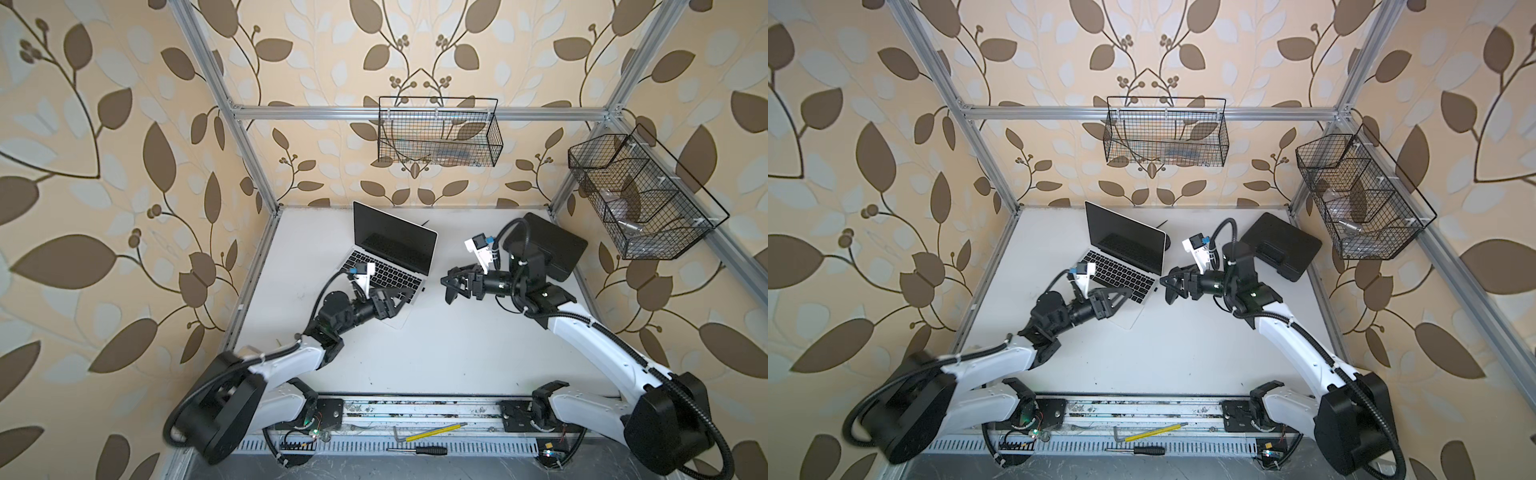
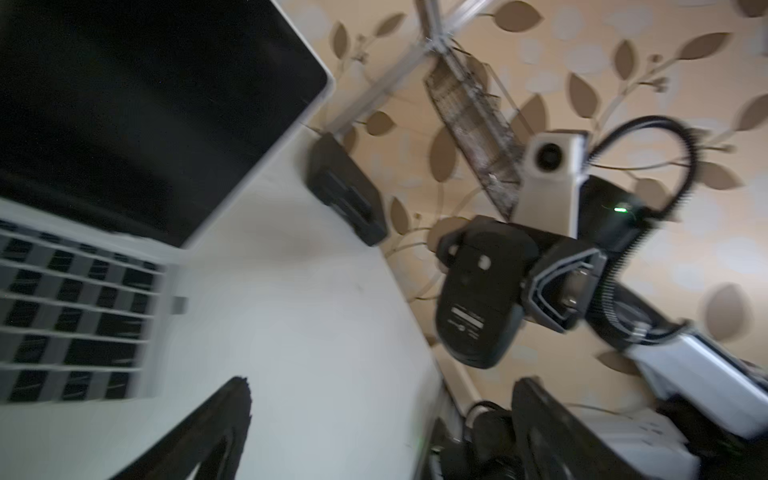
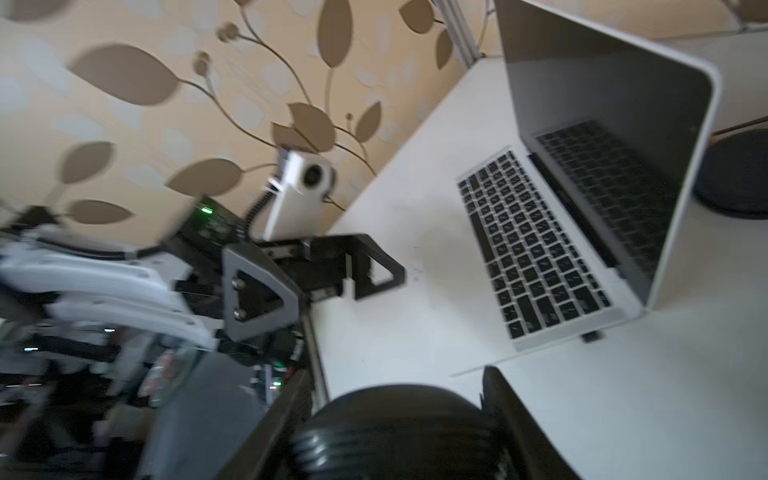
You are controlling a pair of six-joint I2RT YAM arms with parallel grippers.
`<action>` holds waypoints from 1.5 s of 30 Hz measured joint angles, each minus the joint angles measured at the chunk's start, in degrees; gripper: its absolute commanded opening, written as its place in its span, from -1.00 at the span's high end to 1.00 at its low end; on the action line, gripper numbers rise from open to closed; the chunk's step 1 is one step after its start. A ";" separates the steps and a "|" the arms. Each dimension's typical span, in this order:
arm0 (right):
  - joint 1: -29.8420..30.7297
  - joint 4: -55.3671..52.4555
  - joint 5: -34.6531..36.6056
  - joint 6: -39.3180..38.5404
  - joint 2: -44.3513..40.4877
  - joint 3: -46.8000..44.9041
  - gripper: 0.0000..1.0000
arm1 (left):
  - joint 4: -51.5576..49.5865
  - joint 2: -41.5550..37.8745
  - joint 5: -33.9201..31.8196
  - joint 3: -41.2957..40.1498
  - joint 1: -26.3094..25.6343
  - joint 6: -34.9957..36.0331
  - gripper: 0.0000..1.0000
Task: Insert the wireless mouse receiver into the laptop
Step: Place the mouse at the center of the board, then reset both arms
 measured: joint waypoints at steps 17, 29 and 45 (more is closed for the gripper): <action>24.92 -33.64 41.11 -31.28 33.75 16.39 -0.67 | -60.17 -17.11 -26.18 15.82 8.70 28.92 -0.98; -3.08 -11.54 39.60 -16.39 -11.45 -10.05 -1.00 | -40.48 -13.90 -48.22 0.22 14.67 37.42 -0.98; -21.90 59.10 38.45 -11.17 4.33 -45.68 -1.00 | 6.54 30.77 -24.50 -1.64 28.94 43.01 -0.98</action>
